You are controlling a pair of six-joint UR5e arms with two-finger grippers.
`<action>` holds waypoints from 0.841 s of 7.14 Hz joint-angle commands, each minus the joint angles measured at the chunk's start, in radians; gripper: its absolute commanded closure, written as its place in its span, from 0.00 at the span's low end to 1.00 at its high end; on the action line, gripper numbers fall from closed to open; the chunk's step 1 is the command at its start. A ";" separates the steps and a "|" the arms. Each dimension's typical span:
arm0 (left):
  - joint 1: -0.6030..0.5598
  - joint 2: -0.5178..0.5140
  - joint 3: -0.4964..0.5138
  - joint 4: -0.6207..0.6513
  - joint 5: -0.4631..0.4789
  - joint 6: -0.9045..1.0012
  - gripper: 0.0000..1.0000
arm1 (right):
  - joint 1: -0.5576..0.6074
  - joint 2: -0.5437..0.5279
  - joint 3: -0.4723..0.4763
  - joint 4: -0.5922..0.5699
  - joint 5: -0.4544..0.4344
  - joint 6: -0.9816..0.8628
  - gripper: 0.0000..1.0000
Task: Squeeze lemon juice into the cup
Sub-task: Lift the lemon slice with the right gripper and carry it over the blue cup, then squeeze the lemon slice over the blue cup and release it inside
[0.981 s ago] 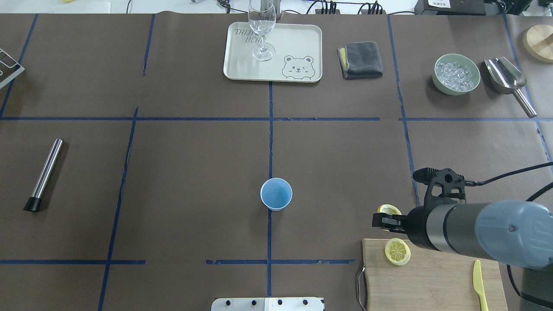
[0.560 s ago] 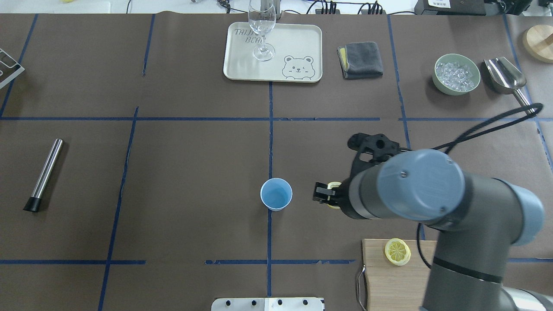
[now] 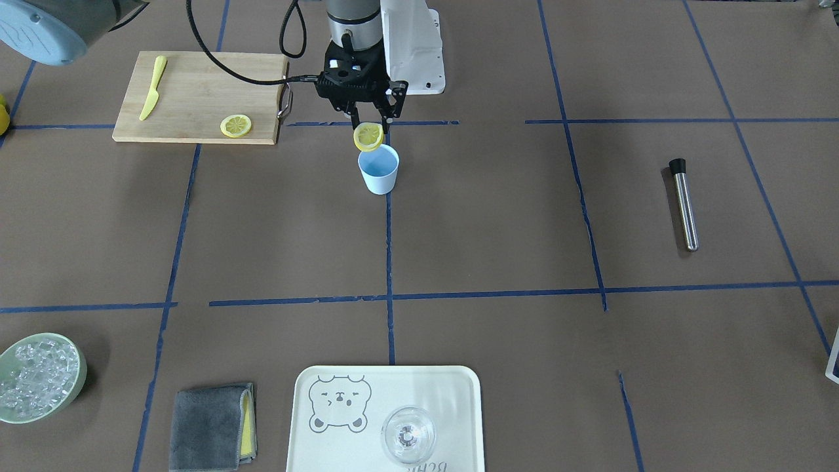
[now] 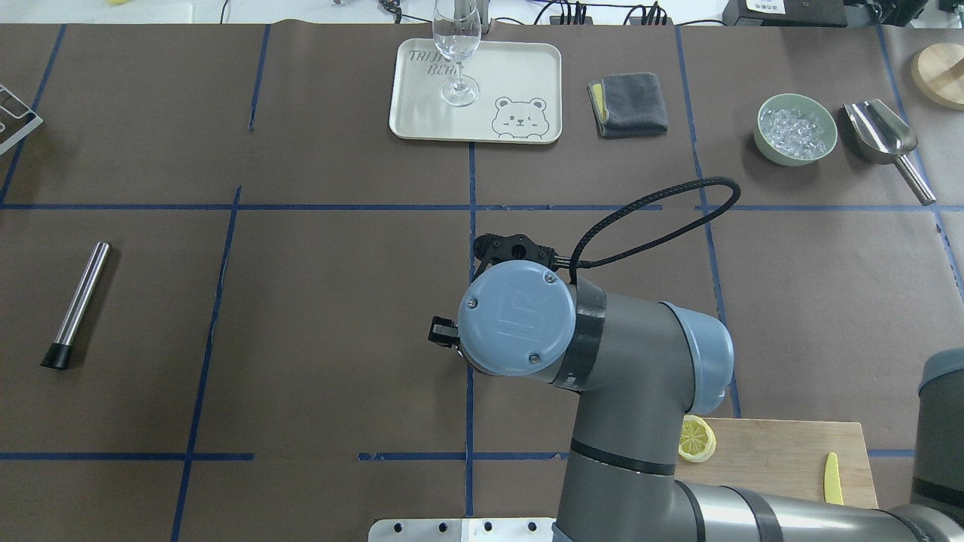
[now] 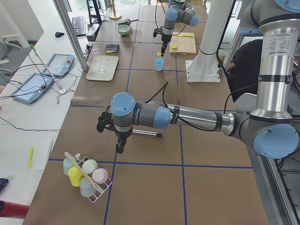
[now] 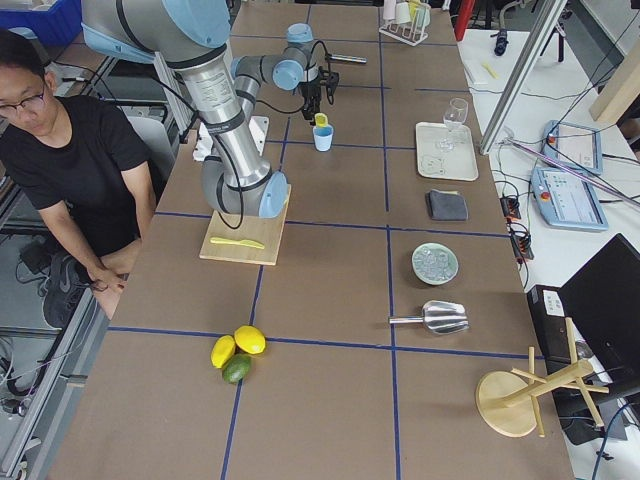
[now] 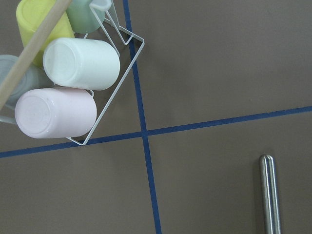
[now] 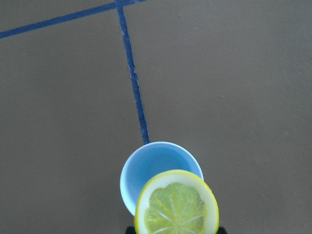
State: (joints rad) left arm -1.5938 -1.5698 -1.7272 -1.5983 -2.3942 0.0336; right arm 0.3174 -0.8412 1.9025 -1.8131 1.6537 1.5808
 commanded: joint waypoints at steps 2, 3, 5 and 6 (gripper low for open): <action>0.000 -0.001 0.014 -0.002 0.000 0.002 0.00 | -0.006 0.030 -0.048 0.000 -0.015 0.001 0.42; 0.000 -0.001 0.024 -0.023 0.000 0.000 0.00 | -0.004 0.030 -0.062 0.003 -0.025 -0.007 0.42; 0.000 -0.001 0.049 -0.051 0.000 0.000 0.00 | -0.001 0.030 -0.107 0.056 -0.037 -0.010 0.42; 0.000 -0.001 0.049 -0.051 0.000 0.000 0.00 | -0.003 0.031 -0.112 0.064 -0.035 -0.012 0.41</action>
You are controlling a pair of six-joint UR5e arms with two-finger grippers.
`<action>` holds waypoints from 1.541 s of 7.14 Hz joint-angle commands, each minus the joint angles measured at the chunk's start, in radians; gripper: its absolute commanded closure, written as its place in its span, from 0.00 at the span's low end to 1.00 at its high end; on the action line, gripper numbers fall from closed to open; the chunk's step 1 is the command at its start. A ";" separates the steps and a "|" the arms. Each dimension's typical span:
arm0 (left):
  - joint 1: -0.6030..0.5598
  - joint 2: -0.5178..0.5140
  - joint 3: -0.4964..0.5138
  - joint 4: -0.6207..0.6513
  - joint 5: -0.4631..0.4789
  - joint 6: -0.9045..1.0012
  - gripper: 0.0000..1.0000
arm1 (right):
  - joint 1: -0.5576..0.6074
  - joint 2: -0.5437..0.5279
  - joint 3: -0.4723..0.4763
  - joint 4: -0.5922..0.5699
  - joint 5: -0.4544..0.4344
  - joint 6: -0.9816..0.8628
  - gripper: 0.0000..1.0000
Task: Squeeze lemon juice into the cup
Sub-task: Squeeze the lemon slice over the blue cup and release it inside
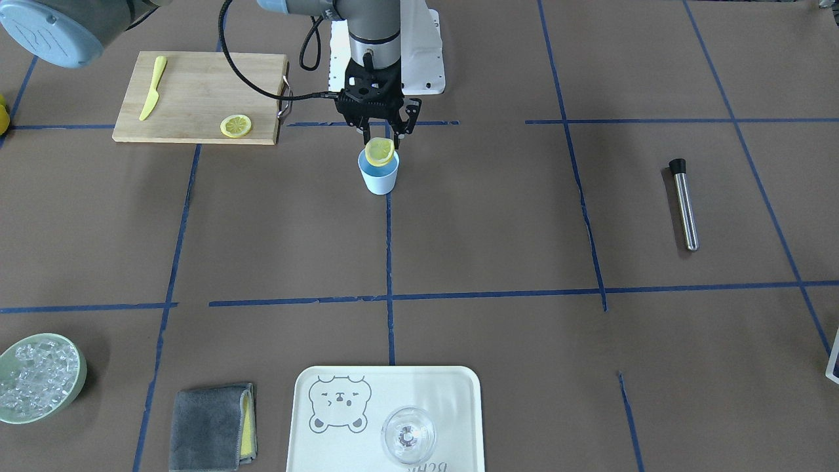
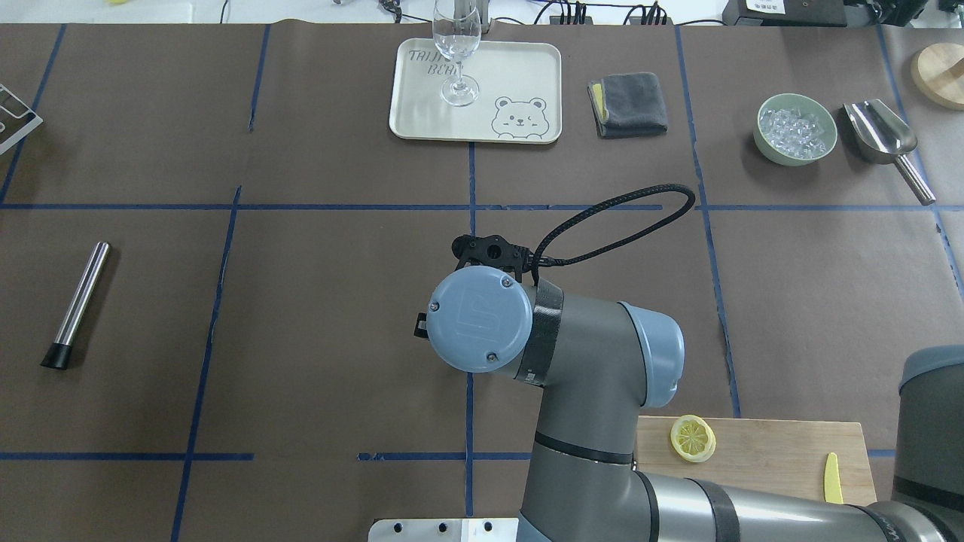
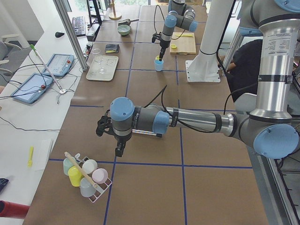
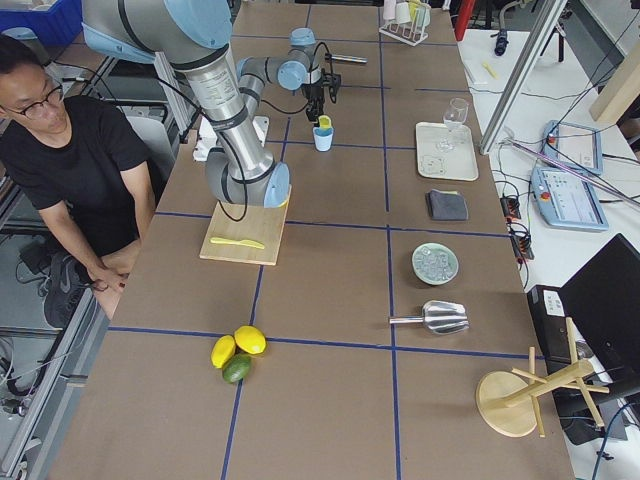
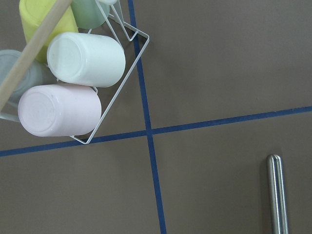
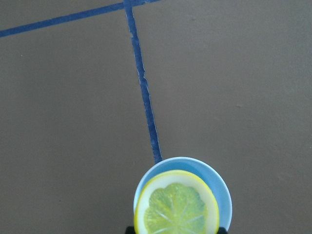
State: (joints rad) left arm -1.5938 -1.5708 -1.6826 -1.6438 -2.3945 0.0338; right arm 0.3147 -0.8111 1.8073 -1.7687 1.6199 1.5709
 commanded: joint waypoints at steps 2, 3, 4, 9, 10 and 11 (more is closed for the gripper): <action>0.000 -0.002 0.004 -0.004 0.000 0.000 0.00 | 0.000 -0.003 -0.013 0.017 -0.002 -0.002 0.39; 0.000 -0.002 0.004 -0.004 0.000 0.000 0.00 | 0.000 -0.010 -0.011 0.017 0.000 -0.003 0.39; 0.000 -0.002 0.006 -0.005 0.000 0.000 0.00 | 0.000 -0.010 -0.013 0.017 0.000 -0.002 0.27; 0.038 -0.053 0.001 -0.011 0.011 -0.093 0.00 | 0.087 -0.078 0.114 -0.067 0.073 -0.058 0.00; 0.095 -0.061 -0.005 -0.007 0.046 -0.095 0.00 | 0.131 -0.136 0.207 -0.128 0.098 -0.163 0.00; 0.135 -0.061 -0.034 0.005 0.101 -0.097 0.00 | 0.197 -0.167 0.236 -0.136 0.126 -0.239 0.00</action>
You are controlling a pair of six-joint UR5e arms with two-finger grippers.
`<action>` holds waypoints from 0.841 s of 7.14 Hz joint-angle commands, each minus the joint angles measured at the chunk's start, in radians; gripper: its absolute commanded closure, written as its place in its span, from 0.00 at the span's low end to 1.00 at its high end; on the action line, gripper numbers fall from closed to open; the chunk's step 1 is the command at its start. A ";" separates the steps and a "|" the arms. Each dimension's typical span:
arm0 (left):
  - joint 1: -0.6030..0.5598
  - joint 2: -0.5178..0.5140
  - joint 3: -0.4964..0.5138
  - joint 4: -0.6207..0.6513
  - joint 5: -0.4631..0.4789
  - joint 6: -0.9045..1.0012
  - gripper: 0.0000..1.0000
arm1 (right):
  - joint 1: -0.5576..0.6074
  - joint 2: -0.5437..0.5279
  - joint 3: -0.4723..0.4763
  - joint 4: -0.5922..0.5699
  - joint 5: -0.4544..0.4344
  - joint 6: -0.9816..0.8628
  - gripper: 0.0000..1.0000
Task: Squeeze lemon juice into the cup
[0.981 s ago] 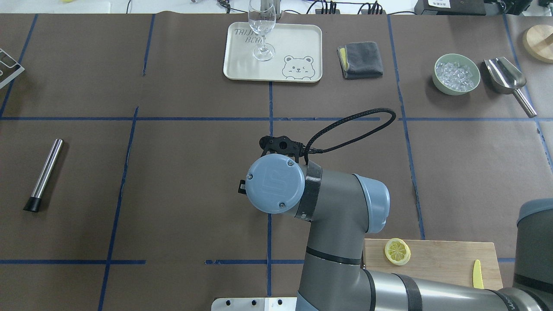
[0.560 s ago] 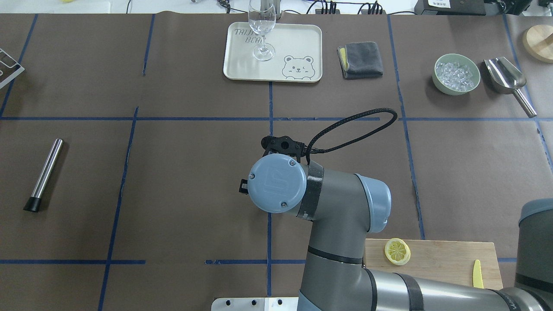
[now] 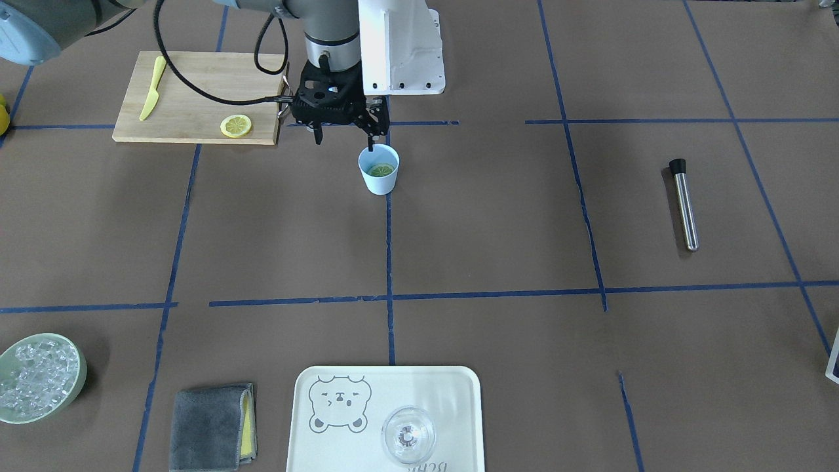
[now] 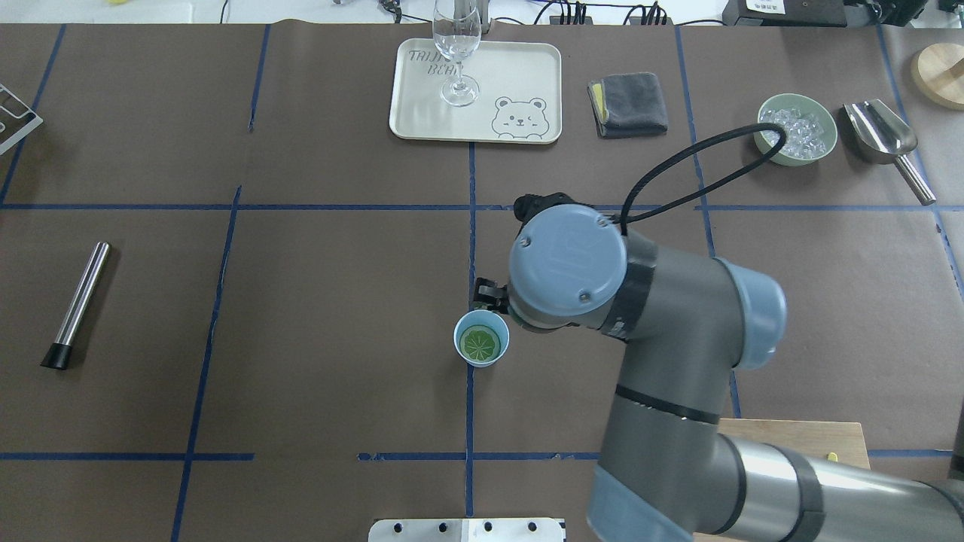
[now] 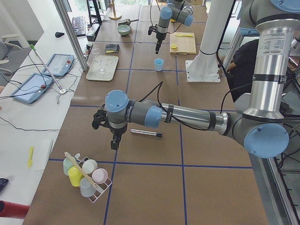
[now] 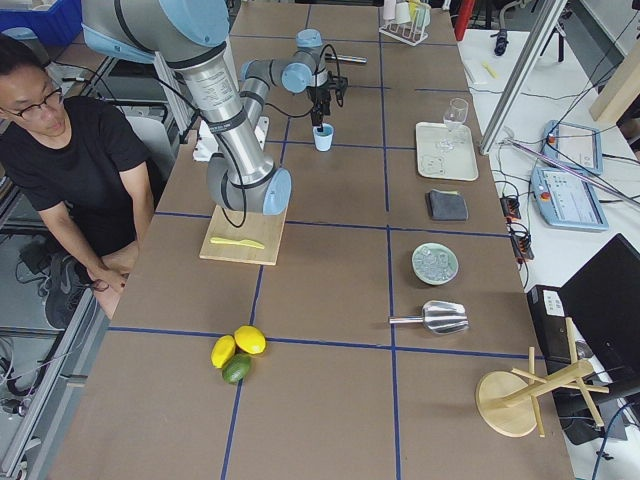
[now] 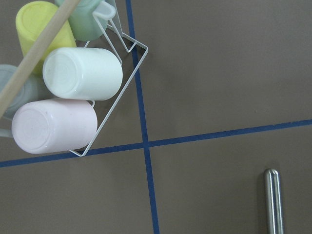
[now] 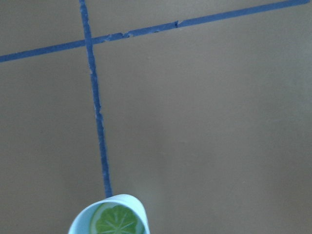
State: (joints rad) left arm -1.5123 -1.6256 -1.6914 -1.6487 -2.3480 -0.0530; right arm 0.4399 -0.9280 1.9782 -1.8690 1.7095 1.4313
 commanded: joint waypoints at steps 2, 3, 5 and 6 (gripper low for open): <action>0.063 -0.067 -0.114 0.238 0.062 -0.001 0.00 | 0.217 -0.116 0.094 -0.029 0.151 -0.272 0.00; 0.064 -0.086 -0.184 0.374 0.091 0.027 0.00 | 0.282 -0.159 0.115 -0.027 0.194 -0.344 0.00; 0.093 -0.195 -0.222 0.651 0.095 0.096 0.00 | 0.412 -0.231 0.133 0.000 0.302 -0.506 0.00; 0.157 -0.192 -0.187 0.646 0.076 0.087 0.00 | 0.493 -0.283 0.137 0.051 0.403 -0.567 0.00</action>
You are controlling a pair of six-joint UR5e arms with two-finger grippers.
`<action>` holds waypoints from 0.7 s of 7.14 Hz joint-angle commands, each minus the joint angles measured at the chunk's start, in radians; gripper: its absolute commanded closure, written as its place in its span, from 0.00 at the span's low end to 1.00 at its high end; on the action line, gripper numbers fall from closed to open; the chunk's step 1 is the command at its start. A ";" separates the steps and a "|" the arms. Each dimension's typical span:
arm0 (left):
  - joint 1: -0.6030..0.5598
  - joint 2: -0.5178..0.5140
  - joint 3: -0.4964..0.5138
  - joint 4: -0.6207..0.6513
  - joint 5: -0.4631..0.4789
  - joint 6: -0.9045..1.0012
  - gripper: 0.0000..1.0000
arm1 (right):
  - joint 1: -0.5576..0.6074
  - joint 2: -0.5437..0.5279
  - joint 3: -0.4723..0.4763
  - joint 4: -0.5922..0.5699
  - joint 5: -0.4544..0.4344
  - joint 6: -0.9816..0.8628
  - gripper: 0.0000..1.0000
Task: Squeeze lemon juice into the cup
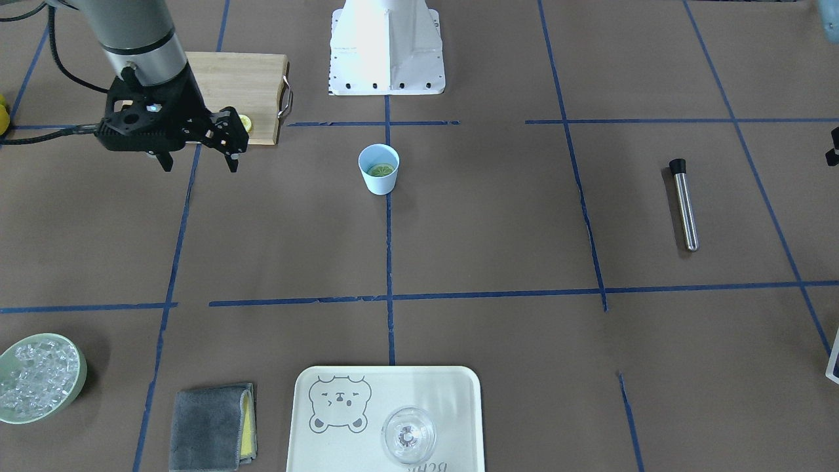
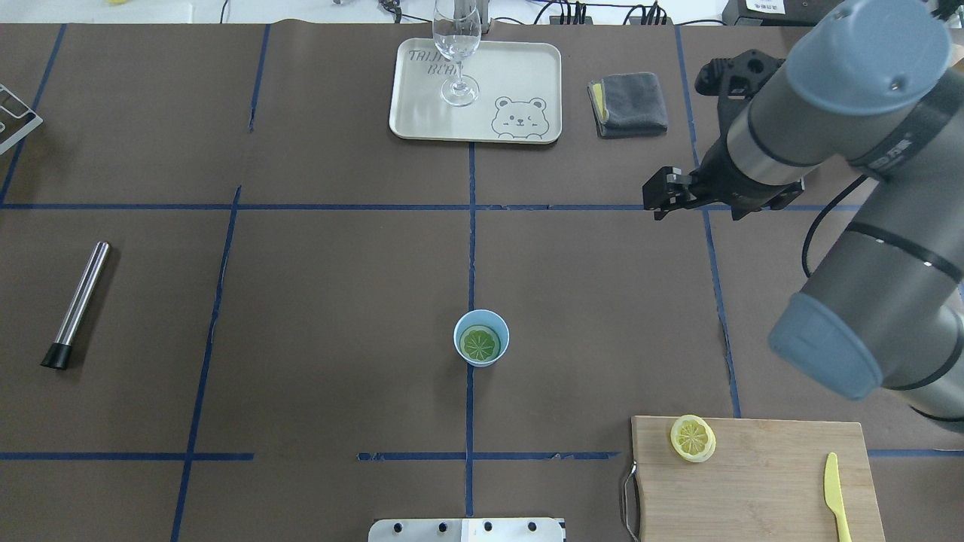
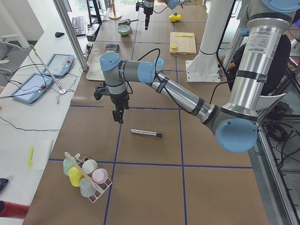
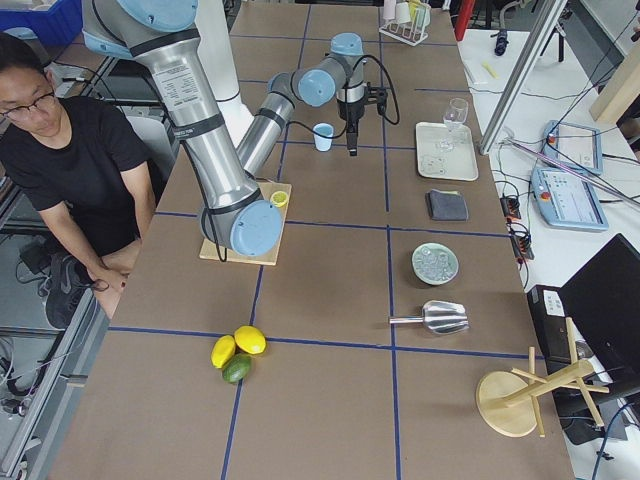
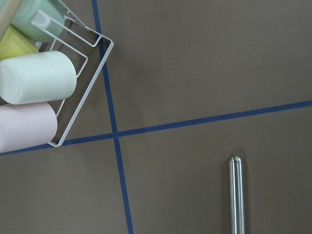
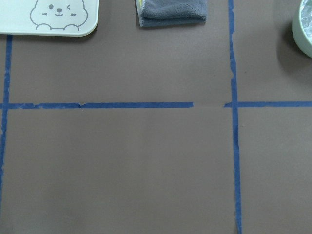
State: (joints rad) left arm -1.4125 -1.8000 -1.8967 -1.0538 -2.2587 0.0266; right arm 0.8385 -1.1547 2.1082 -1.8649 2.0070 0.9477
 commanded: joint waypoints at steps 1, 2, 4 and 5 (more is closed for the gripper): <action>0.149 -0.018 0.097 0.032 -0.077 0.007 0.00 | 0.185 -0.130 0.006 0.094 0.175 -0.190 0.00; 0.223 -0.018 0.178 -0.033 -0.131 -0.008 0.00 | 0.285 -0.202 -0.007 0.107 0.235 -0.349 0.00; 0.262 -0.013 0.327 -0.208 -0.133 -0.076 0.00 | 0.491 -0.264 -0.069 0.108 0.404 -0.589 0.00; 0.265 -0.012 0.406 -0.294 -0.134 -0.077 0.00 | 0.513 -0.272 -0.083 0.107 0.409 -0.604 0.00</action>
State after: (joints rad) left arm -1.1583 -1.8135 -1.5860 -1.2452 -2.3891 -0.0378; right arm 1.2893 -1.4068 2.0477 -1.7585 2.3765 0.4069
